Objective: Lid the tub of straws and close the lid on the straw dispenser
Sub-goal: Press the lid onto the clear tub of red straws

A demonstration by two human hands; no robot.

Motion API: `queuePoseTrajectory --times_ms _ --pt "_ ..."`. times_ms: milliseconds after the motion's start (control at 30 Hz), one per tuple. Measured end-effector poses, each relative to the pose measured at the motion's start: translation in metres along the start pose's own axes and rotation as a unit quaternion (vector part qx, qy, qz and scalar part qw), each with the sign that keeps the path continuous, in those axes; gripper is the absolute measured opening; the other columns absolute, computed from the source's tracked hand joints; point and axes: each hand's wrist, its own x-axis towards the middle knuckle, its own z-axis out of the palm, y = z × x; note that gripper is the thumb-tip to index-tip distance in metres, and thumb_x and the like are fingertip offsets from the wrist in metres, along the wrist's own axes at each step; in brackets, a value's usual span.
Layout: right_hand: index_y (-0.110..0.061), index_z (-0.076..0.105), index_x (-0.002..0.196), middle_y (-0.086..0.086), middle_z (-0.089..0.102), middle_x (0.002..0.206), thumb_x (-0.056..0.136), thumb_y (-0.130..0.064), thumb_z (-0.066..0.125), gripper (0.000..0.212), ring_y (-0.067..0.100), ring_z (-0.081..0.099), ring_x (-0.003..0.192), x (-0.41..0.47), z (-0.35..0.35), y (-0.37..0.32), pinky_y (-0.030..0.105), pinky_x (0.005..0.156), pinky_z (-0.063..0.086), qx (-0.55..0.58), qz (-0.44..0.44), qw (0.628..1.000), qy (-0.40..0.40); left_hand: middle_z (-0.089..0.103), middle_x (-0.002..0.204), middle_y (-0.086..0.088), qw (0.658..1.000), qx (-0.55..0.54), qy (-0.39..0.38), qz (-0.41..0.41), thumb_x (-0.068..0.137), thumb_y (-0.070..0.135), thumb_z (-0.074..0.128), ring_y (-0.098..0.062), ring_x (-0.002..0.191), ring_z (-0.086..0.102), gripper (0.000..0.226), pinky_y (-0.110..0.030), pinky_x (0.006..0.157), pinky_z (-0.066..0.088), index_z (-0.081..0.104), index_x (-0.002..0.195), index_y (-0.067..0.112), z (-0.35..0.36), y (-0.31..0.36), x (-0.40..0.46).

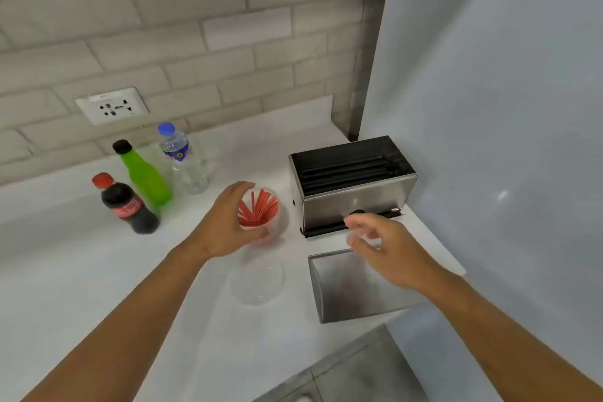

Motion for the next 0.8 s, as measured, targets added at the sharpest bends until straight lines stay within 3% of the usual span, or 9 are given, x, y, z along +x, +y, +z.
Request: queuePoseTrajectory --times_ms 133,233,367,433,500,667,800 --pt "-0.032 0.066 0.124 -0.016 0.068 0.116 0.098 -0.035 0.062 0.026 0.0 0.066 0.102 0.007 0.037 0.005 0.024 0.09 0.056 -0.028 0.026 0.999 -0.018 0.042 0.153 0.003 0.996 -0.065 0.003 -0.056 0.066 0.041 0.097 -0.008 0.131 0.045 0.113 -0.028 0.112 0.037 0.032 0.157 0.02 0.01 -0.022 -0.007" --pt "-0.023 0.069 0.118 -0.008 0.072 0.11 0.097 -0.037 0.061 0.027 0.008 0.066 0.095 0.018 0.067 0.003 0.033 0.087 0.057 -0.081 0.004 0.996 -0.026 0.055 0.134 0.016 0.986 -0.15 0.017 -0.075 0.068 0.023 0.098 0.009 0.112 0.061 0.104 -0.018 0.103 0.047 0.035 0.15 0.032 0.02 -0.027 -0.006" --pt "-0.019 0.067 0.126 -0.003 0.069 0.112 0.1 -0.037 0.055 0.034 0.016 0.063 0.096 0.036 0.104 -0.011 0.029 0.085 0.048 -0.168 -0.018 0.984 -0.051 0.06 0.141 0.008 0.975 -0.204 0.007 -0.085 0.058 0.043 0.101 -0.007 0.125 0.063 0.125 -0.038 0.108 0.052 0.027 0.157 0.029 0.029 -0.041 -0.005" --pt "-0.017 0.067 0.127 0.001 0.069 0.117 0.101 -0.038 0.052 0.037 0.022 0.063 0.108 0.045 0.122 -0.016 0.034 0.092 0.048 -0.204 -0.013 0.977 -0.065 0.058 0.142 0.011 0.973 -0.212 0.005 -0.089 0.057 0.041 0.102 -0.002 0.126 0.061 0.126 -0.03 0.106 0.051 0.026 0.156 0.031 0.032 -0.044 -0.005" --pt "-0.012 0.069 0.12 0.007 0.068 0.116 0.102 -0.038 0.048 0.038 0.028 0.063 0.11 0.055 0.138 -0.021 0.039 0.093 0.05 -0.248 -0.003 0.966 -0.077 0.059 0.135 0.018 0.972 -0.215 0.022 -0.087 0.063 0.03 0.101 0.011 0.118 0.061 0.112 -0.016 0.097 0.052 0.032 0.152 0.031 0.033 -0.042 -0.004" --pt "-0.005 0.068 0.109 0.013 0.069 0.112 0.103 -0.032 0.047 0.034 0.034 0.066 0.105 0.07 0.162 -0.025 0.039 0.083 0.05 -0.331 0.009 0.939 -0.092 0.063 0.122 0.034 0.969 -0.233 0.045 -0.062 0.07 0.021 0.097 0.007 0.113 0.065 0.085 -0.014 0.087 0.056 0.046 0.134 0.043 0.03 -0.04 -0.006" --pt "-0.006 0.067 0.103 0.012 0.069 0.108 0.102 -0.022 0.048 0.025 0.034 0.068 0.1 0.071 0.169 -0.023 0.035 0.071 0.043 -0.323 0.026 0.942 -0.084 0.06 0.12 0.044 0.964 -0.25 0.073 -0.058 0.064 0.039 0.093 0.011 0.113 0.063 0.082 -0.007 0.085 0.053 0.044 0.128 0.053 0.016 -0.028 -0.018"
